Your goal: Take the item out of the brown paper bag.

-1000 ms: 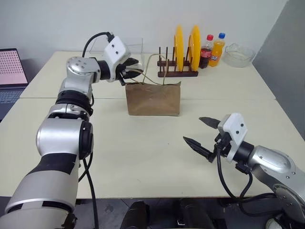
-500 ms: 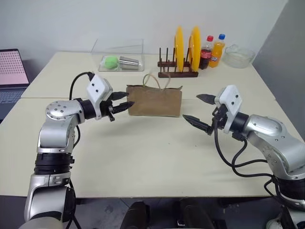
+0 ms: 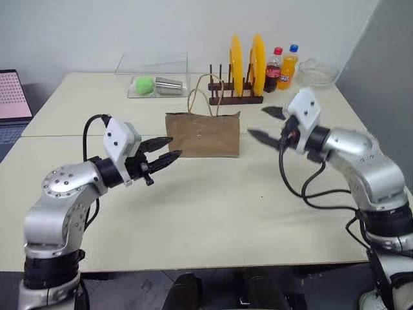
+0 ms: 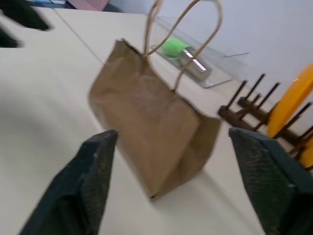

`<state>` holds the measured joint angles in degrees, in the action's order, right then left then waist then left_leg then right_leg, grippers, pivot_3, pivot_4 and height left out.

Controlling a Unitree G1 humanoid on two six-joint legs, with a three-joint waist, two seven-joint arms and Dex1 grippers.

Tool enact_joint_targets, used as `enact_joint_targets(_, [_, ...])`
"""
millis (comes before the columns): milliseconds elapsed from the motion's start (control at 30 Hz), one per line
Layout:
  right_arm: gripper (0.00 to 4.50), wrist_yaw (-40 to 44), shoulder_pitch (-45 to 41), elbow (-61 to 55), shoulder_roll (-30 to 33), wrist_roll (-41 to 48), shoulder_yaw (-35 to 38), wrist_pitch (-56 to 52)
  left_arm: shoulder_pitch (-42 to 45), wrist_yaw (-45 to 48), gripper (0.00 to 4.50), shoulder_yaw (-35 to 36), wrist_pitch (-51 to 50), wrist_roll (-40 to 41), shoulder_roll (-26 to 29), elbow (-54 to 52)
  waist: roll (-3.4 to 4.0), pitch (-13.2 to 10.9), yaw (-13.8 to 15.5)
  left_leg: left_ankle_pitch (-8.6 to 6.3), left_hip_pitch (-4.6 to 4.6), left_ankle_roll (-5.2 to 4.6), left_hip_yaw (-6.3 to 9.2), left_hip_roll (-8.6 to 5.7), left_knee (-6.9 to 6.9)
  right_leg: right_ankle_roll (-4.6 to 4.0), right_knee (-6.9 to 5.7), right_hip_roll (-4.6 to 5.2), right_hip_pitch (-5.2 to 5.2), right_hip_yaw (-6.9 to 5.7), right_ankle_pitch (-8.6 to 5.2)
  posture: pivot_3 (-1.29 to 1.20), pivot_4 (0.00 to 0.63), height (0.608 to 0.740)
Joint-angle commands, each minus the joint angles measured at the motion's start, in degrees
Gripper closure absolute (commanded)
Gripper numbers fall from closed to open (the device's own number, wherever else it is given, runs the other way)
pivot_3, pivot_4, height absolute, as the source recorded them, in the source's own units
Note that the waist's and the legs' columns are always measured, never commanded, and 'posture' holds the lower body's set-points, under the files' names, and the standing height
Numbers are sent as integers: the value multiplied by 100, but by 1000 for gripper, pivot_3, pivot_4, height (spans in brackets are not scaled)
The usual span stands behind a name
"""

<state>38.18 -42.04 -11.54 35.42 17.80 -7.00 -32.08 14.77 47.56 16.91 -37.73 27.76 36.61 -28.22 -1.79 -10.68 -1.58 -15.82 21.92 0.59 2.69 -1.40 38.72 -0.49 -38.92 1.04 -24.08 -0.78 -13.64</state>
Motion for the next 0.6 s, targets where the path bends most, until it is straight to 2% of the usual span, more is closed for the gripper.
enact_joint_targets(33, [2461,275,-762,964,-116,-504,-269,600,-554,-572,2425,488,-629,750,-101,-1182,0,0,-3,0,-2,0,-5,0,0,0,0,0,0,5,0,0,150,740])
enact_joint_targets(233, [4453,672,-1963,3262,-496,-1254,-669,1840,-1207,-1109,2425,682,-753,1118,-99,-1867,0,0,18,0,-1,0,-3,-2,0,-2,4,1,3,2,1,0,150,740])
enact_joint_targets(467, [4483,239,-3768,7278,-1556,-2652,-1372,3727,-1502,-1411,2425,504,-471,1129,-161,-2110,3,-2,-16,1,-8,2,-22,0,-8,-11,3,0,-1,14,1,0,150,740])
enact_joint_targets(600, [4483,-222,-4137,8326,-1982,-3306,-1668,4118,-1525,-1463,2425,358,-348,1077,-111,-2068,3,-2,-15,2,-12,4,-25,0,-30,-15,5,1,-6,17,0,0,150,740])
